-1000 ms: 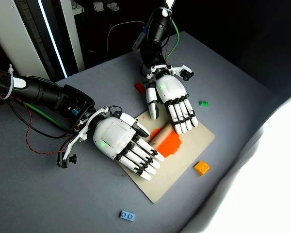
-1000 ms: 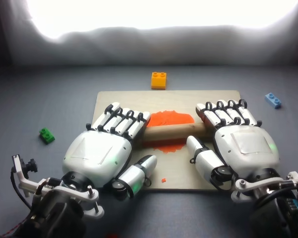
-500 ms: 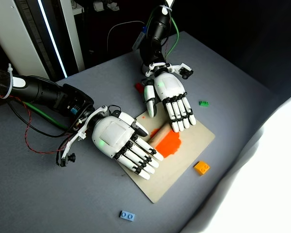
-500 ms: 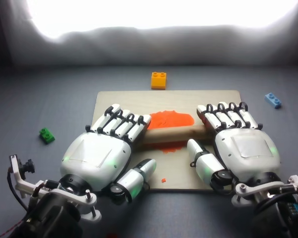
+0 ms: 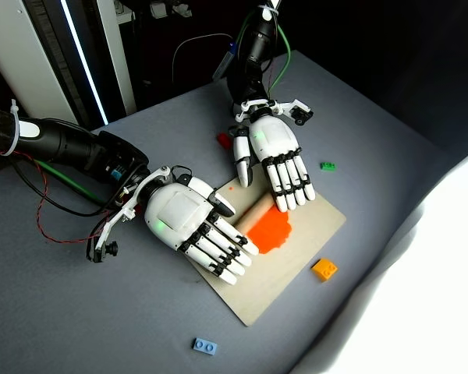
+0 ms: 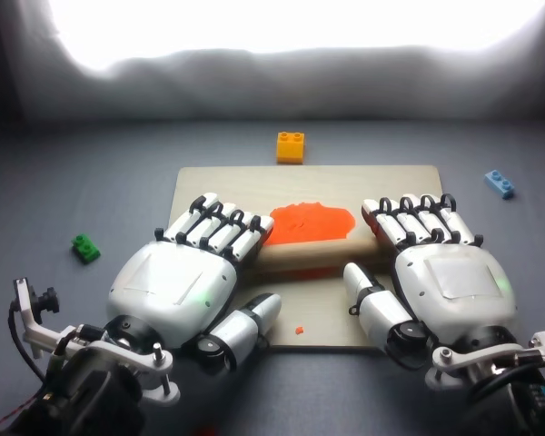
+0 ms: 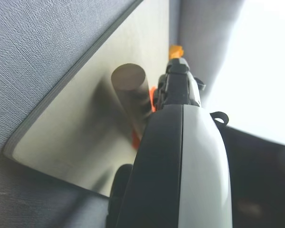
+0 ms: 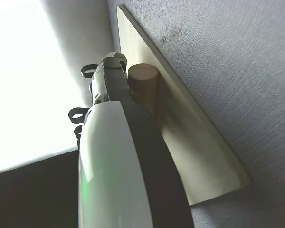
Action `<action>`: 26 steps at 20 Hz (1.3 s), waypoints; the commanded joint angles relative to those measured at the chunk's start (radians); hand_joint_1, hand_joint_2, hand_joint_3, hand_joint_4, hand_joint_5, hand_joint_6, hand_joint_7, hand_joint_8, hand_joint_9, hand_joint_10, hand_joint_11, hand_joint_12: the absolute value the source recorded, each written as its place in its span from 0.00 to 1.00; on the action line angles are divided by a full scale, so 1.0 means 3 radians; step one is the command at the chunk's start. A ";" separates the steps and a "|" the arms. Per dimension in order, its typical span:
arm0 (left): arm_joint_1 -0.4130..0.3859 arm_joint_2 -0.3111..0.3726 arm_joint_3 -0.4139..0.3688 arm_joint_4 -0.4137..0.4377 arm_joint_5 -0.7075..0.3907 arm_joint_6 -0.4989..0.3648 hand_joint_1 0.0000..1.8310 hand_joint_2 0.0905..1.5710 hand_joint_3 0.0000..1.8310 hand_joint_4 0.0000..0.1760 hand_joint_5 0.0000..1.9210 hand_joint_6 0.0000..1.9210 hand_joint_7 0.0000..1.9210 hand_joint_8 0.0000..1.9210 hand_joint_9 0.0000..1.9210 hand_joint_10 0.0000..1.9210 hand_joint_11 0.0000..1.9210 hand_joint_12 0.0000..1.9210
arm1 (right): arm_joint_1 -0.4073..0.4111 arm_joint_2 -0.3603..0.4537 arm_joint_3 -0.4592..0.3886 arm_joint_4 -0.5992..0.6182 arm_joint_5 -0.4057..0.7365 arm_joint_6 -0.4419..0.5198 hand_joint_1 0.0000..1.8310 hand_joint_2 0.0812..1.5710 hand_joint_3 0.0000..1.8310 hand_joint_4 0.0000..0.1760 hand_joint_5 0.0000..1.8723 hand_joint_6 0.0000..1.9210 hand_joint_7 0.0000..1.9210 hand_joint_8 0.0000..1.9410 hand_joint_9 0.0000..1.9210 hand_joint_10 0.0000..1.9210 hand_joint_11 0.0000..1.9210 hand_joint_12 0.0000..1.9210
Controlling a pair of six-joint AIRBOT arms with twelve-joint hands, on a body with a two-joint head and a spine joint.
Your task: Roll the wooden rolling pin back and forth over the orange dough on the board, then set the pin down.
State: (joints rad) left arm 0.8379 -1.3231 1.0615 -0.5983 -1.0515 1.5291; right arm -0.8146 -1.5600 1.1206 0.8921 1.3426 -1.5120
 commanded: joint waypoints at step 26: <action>0.0021 0.0133 -0.0180 0.0240 -0.0048 0.0008 0.00 0.97 0.00 0.00 0.08 0.00 0.10 0.00 0.05 0.00 0.00 0.00 | -0.0055 0.0017 -0.0161 -0.0089 0.0278 -0.0086 0.00 1.00 0.05 0.00 0.13 0.00 0.16 0.00 0.11 0.00 0.00 0.15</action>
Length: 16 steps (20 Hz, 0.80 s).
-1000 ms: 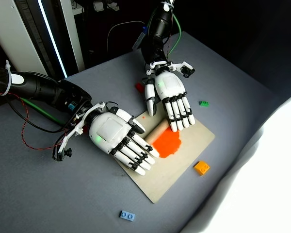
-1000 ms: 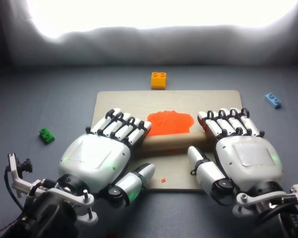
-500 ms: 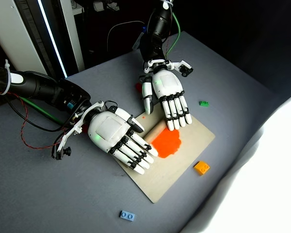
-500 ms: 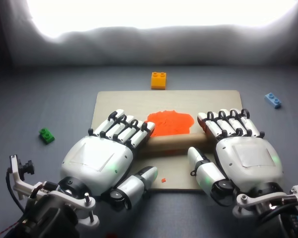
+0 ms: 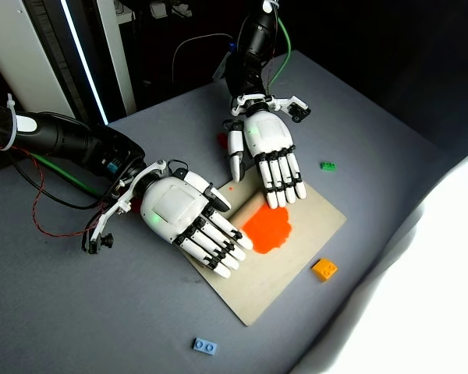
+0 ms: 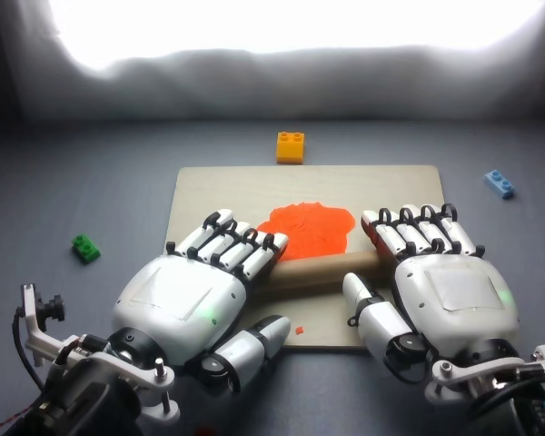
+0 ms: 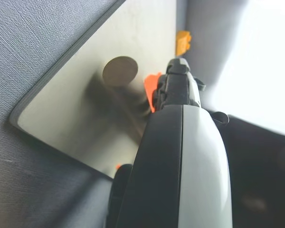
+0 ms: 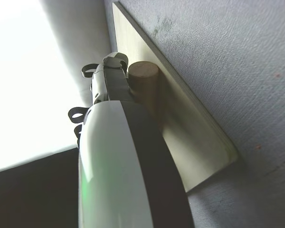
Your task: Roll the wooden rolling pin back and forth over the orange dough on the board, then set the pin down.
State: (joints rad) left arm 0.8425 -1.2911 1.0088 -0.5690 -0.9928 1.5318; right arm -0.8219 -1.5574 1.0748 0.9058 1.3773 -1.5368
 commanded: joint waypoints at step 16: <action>0.0006 0.0110 -0.0102 0.0145 -0.0239 -0.0046 0.00 0.97 0.00 0.00 0.09 0.01 0.11 0.00 0.06 0.01 0.01 0.01 | -0.0040 0.0014 -0.0041 -0.0134 0.0249 -0.0059 0.00 1.00 0.04 0.00 0.13 0.01 0.15 0.00 0.11 0.01 0.00 0.18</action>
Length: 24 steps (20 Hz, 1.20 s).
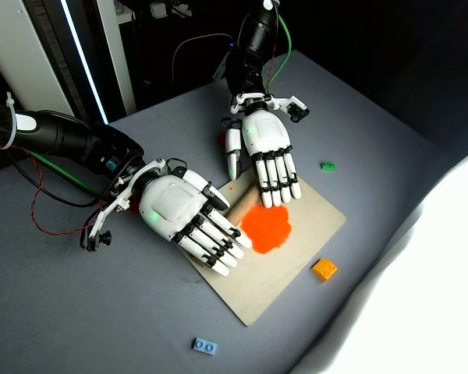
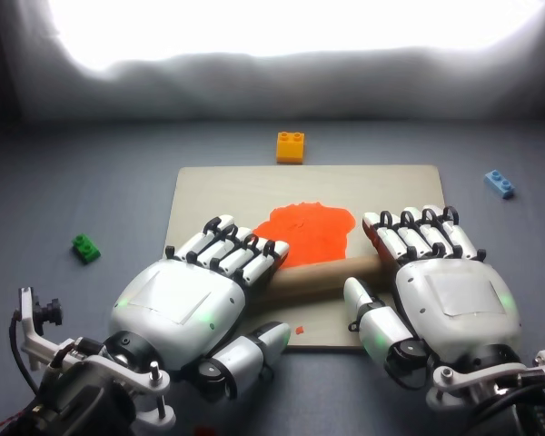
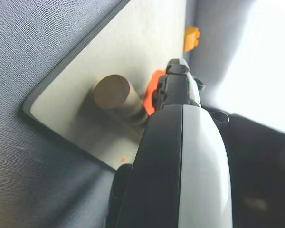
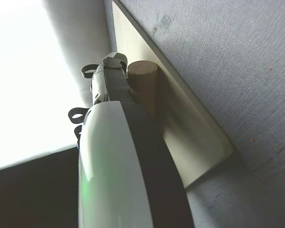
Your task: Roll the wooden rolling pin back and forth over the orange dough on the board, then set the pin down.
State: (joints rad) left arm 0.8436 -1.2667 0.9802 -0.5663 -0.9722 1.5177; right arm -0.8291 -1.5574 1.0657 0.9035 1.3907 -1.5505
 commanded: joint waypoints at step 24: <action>-0.0147 0.0071 0.0047 0.0154 -0.0226 -0.0077 0.00 0.97 0.00 0.00 0.10 0.00 0.11 0.00 0.07 0.00 0.00 0.09 | 0.0033 0.0047 -0.0044 -0.0107 0.0258 -0.0030 0.00 1.00 0.03 0.00 0.13 0.00 0.16 0.00 0.13 0.01 0.00 0.23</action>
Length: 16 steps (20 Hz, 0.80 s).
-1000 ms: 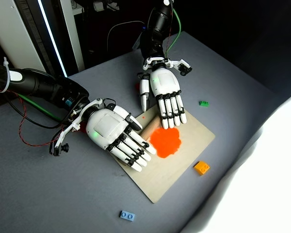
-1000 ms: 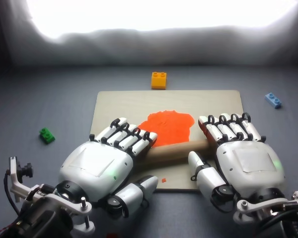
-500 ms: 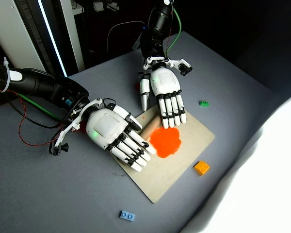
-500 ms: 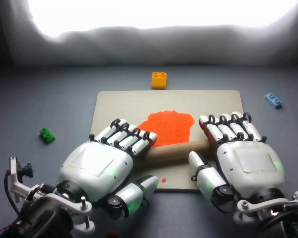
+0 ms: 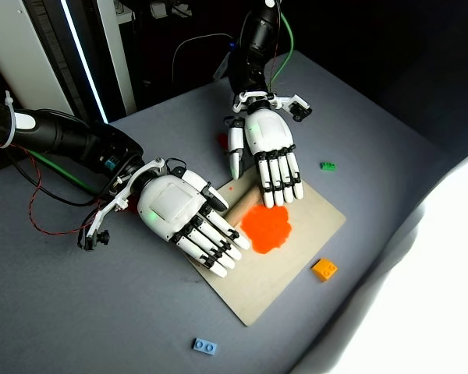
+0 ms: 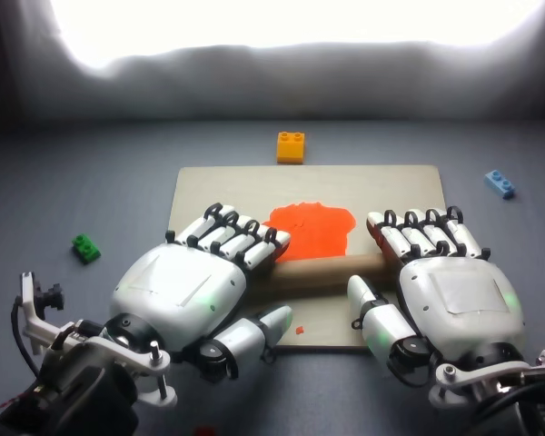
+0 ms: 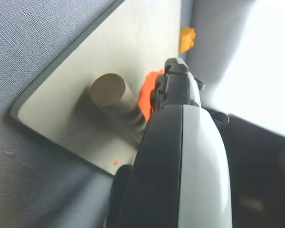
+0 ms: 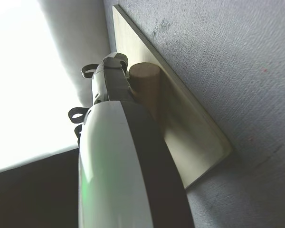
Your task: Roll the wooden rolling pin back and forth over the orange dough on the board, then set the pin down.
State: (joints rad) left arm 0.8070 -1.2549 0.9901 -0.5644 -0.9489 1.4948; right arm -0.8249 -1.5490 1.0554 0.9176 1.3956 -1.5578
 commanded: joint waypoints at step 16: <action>-0.0180 0.0137 0.0032 0.0147 -0.0196 -0.0012 0.00 0.97 0.00 0.00 0.09 0.00 0.11 0.00 0.06 0.00 0.00 0.05 | 0.0100 0.0065 -0.0048 -0.0124 0.0275 -0.0018 0.00 1.00 0.04 0.00 0.13 0.00 0.16 0.00 0.12 0.00 0.00 0.17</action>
State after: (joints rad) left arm 0.7597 -1.2213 0.9974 -0.5632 -0.9119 1.4918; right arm -0.8021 -1.5356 1.0431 0.9535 1.3907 -1.5650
